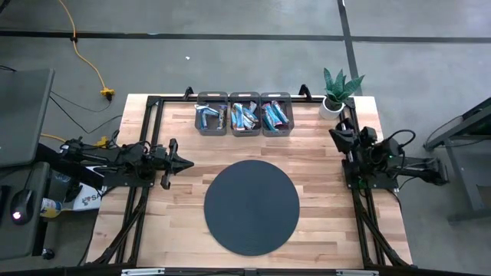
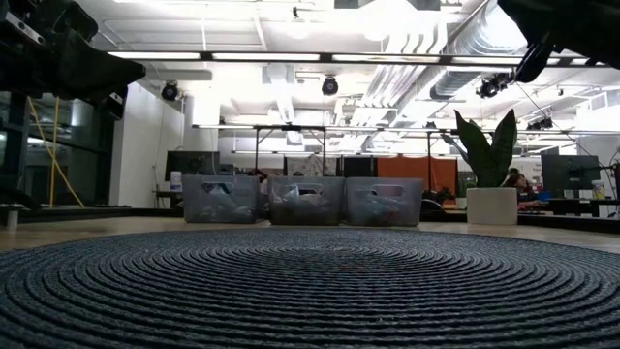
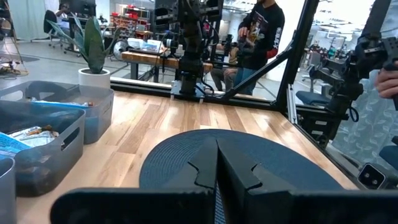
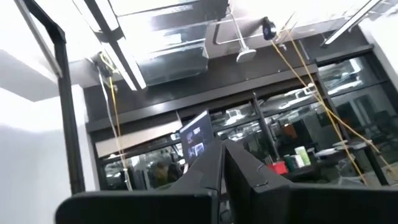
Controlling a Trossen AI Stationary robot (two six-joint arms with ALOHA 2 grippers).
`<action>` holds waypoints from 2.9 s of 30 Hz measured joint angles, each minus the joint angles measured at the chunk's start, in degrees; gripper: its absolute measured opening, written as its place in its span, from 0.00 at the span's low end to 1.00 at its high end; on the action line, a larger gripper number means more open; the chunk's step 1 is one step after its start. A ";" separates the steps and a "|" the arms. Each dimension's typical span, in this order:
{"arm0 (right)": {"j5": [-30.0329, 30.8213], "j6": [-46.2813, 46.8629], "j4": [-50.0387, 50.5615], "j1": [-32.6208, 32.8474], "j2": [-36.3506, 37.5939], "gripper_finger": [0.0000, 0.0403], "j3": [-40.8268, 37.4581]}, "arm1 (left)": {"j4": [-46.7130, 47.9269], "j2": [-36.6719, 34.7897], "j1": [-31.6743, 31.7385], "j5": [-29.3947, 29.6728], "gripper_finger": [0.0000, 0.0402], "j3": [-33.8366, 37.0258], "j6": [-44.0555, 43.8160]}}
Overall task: Pick and place Granola Bars by type
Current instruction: Return to Home Position
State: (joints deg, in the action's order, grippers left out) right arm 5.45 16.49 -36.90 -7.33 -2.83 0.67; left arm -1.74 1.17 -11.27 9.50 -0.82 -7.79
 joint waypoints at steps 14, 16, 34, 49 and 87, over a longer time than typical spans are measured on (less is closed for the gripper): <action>-4.86 6.02 7.29 0.00 -0.02 0.00 -0.11 | 0.02 0.00 0.00 0.00 0.00 0.01 0.00; -4.01 5.80 9.65 0.00 -0.03 0.00 -0.11 | 0.02 0.00 0.00 0.00 0.00 0.00 0.00; -6.29 11.82 32.83 0.00 -0.04 0.00 -0.13 | 0.02 0.00 0.00 0.00 0.00 0.00 0.00; -4.52 11.95 35.58 0.00 -0.15 0.00 -0.13 | 0.02 0.00 0.00 0.00 0.00 0.00 0.00; -3.58 4.02 35.41 -0.02 -0.15 0.00 -0.13 | 0.02 0.00 0.00 0.00 0.00 0.02 0.00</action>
State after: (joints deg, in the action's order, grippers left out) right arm 1.87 20.51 -1.49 -7.35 -2.98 0.54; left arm -1.72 1.17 -11.27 9.50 -0.80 -7.79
